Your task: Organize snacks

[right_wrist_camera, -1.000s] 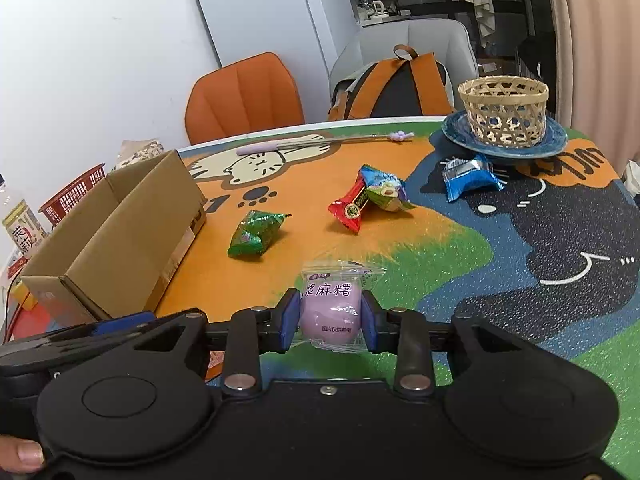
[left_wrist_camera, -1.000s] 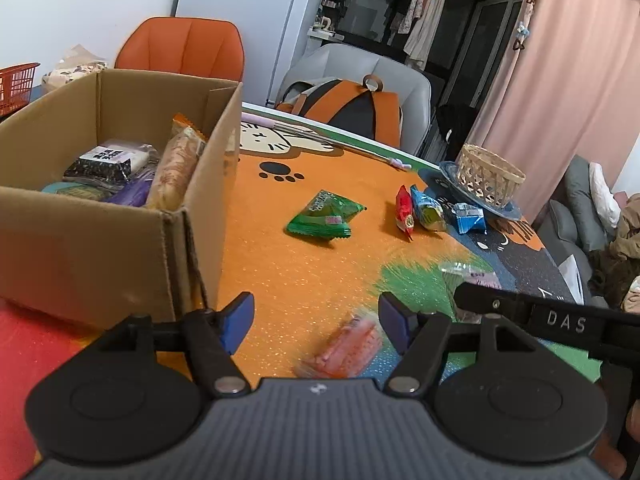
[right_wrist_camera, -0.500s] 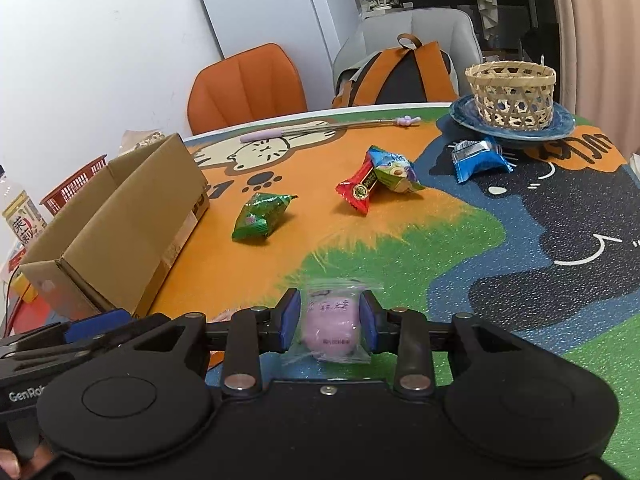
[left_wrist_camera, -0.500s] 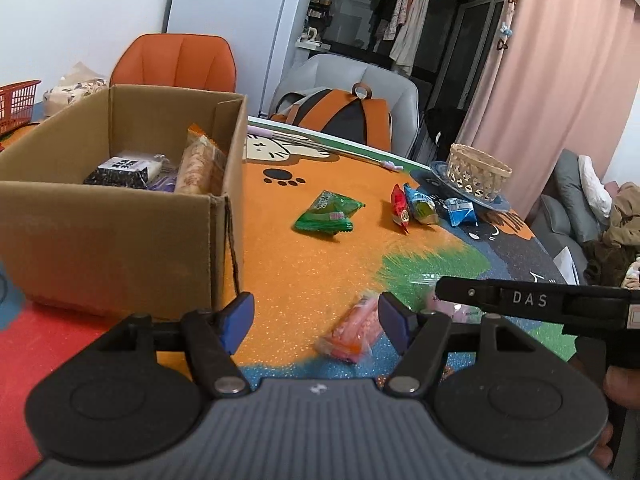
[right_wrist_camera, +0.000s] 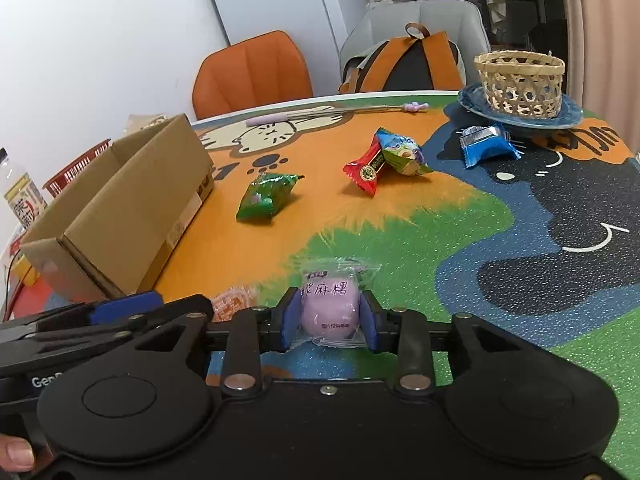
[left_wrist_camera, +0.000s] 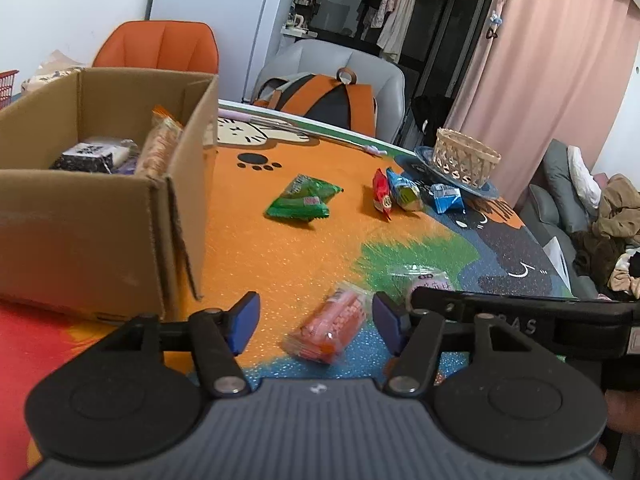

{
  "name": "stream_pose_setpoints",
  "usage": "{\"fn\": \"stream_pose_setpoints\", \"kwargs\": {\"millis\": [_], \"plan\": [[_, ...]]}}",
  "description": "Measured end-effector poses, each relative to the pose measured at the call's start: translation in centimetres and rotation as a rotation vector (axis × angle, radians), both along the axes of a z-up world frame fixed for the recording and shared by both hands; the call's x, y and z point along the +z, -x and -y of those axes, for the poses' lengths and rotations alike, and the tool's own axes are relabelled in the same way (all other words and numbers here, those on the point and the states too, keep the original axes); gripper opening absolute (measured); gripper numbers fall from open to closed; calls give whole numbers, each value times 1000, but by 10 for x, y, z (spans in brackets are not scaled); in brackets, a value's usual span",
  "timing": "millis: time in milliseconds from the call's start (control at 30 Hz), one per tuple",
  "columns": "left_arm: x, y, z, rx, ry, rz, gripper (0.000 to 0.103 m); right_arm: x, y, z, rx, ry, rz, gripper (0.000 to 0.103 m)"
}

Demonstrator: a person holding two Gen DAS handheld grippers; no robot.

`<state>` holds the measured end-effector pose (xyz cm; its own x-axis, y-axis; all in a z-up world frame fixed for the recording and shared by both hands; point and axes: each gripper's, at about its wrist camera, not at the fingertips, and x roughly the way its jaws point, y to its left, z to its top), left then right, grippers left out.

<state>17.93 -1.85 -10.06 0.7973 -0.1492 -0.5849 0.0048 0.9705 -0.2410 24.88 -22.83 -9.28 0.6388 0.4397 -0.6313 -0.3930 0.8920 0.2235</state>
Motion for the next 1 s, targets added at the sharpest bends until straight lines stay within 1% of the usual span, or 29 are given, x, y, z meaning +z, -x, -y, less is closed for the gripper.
{"fn": "stream_pose_setpoints", "kwargs": {"millis": [67,133,233,267,300,333,367,433,567,700,1000], "plan": [[-2,-3,2,-8,-1,-10,53,-2,0,-2,11,9,7,39],[-5,-6,4,-14,-2,-19,44,-2,1,-4,20,20,15,39],[-8,-9,10,-24,-23,-33,39,-1,1,-3,29,32,17,35],[-9,-9,12,-27,-44,-30,38,-1,2,-3,32,34,21,34],[-9,-9,17,-28,-79,-33,35,0,3,-2,35,34,21,34],[-9,-9,21,-25,-110,-38,27,0,4,-1,36,33,21,33],[-9,-10,22,-24,-121,-43,22,0,5,0,36,33,21,33],[-8,-10,22,-26,-118,-50,19,1,6,1,34,33,25,32],[-6,-6,23,-35,-115,-47,17,4,9,5,32,19,33,32],[1,-2,25,-40,-115,-25,17,13,11,6,31,4,58,32],[38,-1,11,6,-104,59,17,40,13,-2,51,-33,127,31]]}}
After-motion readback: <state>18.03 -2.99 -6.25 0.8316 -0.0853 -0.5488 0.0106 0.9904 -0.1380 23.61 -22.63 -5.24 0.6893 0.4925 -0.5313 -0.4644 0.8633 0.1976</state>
